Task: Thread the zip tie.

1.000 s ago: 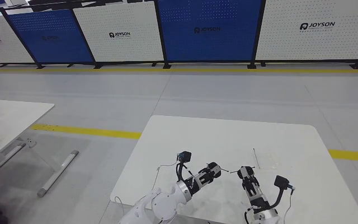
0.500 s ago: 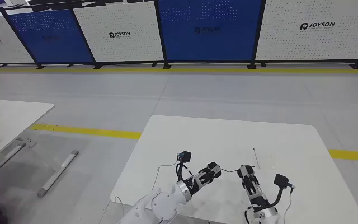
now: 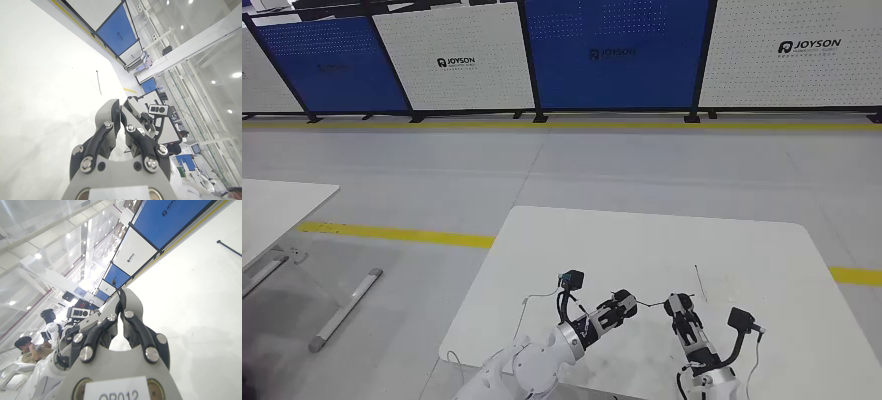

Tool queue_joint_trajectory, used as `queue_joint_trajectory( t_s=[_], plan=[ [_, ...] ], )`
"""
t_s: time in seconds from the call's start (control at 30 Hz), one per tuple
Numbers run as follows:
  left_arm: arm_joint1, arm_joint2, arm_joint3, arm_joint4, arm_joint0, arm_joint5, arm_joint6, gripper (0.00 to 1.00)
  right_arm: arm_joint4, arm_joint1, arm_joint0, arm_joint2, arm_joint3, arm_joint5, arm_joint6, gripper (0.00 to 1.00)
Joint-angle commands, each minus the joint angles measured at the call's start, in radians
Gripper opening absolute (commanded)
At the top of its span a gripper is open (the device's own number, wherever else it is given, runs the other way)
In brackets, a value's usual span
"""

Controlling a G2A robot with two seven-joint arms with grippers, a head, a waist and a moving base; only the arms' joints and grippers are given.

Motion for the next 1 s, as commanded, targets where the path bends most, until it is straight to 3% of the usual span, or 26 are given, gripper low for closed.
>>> queue_joint_trajectory(
  t_s=[0.0, 0.97],
  plan=[
    [0.0, 0.0, 0.0, 0.0, 0.0, 0.0, 0.0, 0.0, -0.003, -0.001, 0.001, -0.001, 0.002, 0.003, -0.002, 0.0],
    [0.0, 0.0, 0.0, 0.0, 0.0, 0.0, 0.0, 0.0, -0.047, -0.005, -0.038, 0.022, -0.019, -0.04, -0.073, 0.0]
  ],
)
